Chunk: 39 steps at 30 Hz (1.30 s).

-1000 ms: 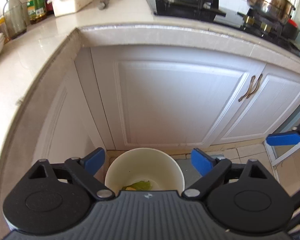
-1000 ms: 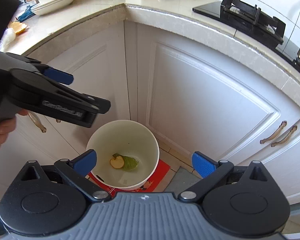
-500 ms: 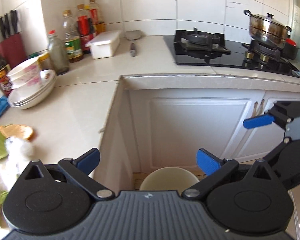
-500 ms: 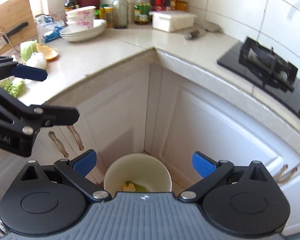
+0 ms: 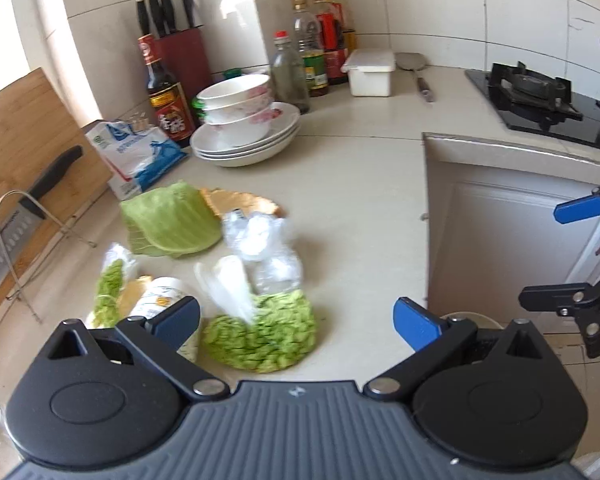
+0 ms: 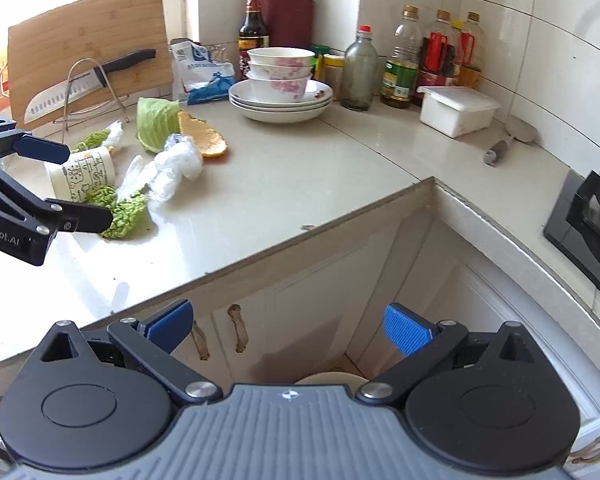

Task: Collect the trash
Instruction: 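Return the left tool to the counter and grasp the white paper cup, then grasp the clear plastic bag with the right tool while the left tool holds the cup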

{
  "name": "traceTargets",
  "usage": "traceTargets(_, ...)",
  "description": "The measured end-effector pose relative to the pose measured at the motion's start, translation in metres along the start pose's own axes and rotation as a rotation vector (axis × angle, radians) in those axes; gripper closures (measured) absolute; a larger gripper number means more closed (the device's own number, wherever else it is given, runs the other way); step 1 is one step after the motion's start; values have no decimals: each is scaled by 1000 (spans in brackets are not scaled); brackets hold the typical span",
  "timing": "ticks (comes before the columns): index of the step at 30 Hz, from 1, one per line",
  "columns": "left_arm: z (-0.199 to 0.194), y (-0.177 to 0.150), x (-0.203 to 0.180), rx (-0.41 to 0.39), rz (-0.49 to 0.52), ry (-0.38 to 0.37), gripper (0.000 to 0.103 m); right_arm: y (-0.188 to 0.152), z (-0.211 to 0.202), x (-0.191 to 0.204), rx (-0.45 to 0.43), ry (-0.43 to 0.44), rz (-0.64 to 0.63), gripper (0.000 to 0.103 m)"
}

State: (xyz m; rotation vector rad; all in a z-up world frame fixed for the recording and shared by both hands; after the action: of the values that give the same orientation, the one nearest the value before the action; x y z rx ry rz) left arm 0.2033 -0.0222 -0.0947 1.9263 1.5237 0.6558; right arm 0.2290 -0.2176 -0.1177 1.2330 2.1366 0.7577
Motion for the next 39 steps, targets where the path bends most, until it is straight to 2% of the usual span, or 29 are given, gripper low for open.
traceTargets(4, -3, -7, 41, 24, -21, 66, 1, 12, 9, 26, -3, 41, -33, 0)
traceTargets(9, 7, -14, 79, 65, -43, 80, 1, 22, 16, 50, -4, 67, -61, 0)
traceTargets(15, 25, -23, 94, 130, -61, 4, 1, 26, 24, 60, 16, 62, -68, 0)
traceTargets(19, 25, -19, 98, 117, -36, -6, 2, 28, 29, 63, 27, 63, -57, 0)
traceTargets(26, 29, -15, 103, 129, -16, -37, 24, 34, 35, 71, 31, 74, -65, 0)
traceTargets(31, 33, -21, 109, 160, -29, -51, 28, 40, 37, 81, 20, 99, -86, 0)
traceTargets(39, 36, -29, 114, 190, -54, -85, 40, 50, 42, 103, 3, 154, -123, 0)
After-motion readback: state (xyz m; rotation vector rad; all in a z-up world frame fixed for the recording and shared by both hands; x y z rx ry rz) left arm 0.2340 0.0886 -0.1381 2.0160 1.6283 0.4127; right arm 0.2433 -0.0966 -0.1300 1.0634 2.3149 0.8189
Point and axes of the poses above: each gripper's, at about its wrist camera, not at the fingertips, and z roughly the way its jaws point, x to its left, y to its top, the point moved 9 cm from there along z, roughly the way its jaws point, and after that the axes turned 14 degrees about -y, right-handed, at the moved point
